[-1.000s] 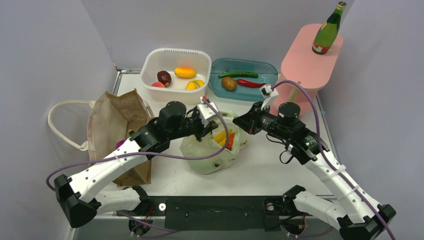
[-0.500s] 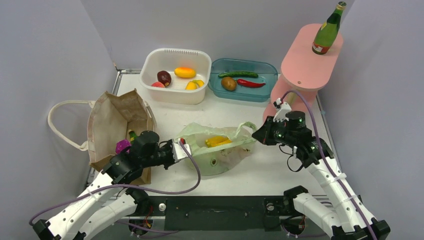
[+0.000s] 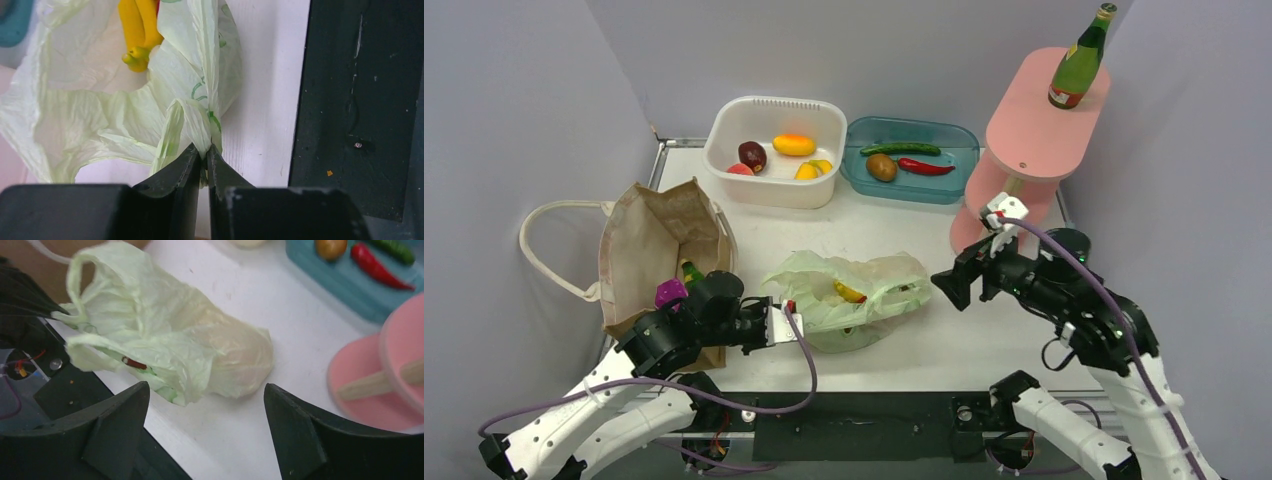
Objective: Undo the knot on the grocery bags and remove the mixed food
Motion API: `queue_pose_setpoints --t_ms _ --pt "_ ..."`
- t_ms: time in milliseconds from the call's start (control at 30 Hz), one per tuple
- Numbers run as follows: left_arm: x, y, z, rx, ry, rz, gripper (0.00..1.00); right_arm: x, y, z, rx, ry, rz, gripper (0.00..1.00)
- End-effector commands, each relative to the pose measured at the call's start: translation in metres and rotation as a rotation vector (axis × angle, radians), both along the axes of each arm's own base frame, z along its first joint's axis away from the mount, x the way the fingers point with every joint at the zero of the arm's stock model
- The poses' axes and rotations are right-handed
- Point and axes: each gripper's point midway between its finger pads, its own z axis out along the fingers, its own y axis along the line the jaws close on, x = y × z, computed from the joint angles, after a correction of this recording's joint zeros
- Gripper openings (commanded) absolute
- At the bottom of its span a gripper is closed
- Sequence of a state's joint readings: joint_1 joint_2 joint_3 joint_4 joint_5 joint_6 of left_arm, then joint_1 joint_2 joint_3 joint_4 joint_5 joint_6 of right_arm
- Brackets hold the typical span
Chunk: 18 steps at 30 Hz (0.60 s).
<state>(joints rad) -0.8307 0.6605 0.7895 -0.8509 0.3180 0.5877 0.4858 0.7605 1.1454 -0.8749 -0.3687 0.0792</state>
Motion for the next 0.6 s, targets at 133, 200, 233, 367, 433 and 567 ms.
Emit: queue_pose_setpoints --t_ms 133,200,233,367,433,567 --pt "0.004 -0.016 0.037 -0.114 -0.038 -0.006 0.11 -0.010 0.059 0.090 0.070 -0.317 0.232 0.81" --pt "0.004 -0.018 0.040 -0.122 -0.044 -0.012 0.11 -0.007 0.095 0.083 0.028 -0.332 0.290 0.80" --pt "0.004 -0.018 0.040 -0.123 -0.046 -0.015 0.11 -0.017 0.111 0.081 0.019 -0.336 0.345 0.79" --pt "0.002 -0.019 0.042 -0.126 -0.056 -0.035 0.11 -0.019 0.161 0.044 -0.074 -0.302 0.435 0.79" --pt "0.002 -0.018 0.041 -0.121 -0.069 -0.039 0.13 -0.025 0.169 0.015 -0.141 -0.305 0.484 0.81" --pt "0.002 -0.009 0.029 -0.085 -0.109 -0.056 0.18 -0.022 0.153 -0.040 -0.332 -0.312 0.521 0.82"
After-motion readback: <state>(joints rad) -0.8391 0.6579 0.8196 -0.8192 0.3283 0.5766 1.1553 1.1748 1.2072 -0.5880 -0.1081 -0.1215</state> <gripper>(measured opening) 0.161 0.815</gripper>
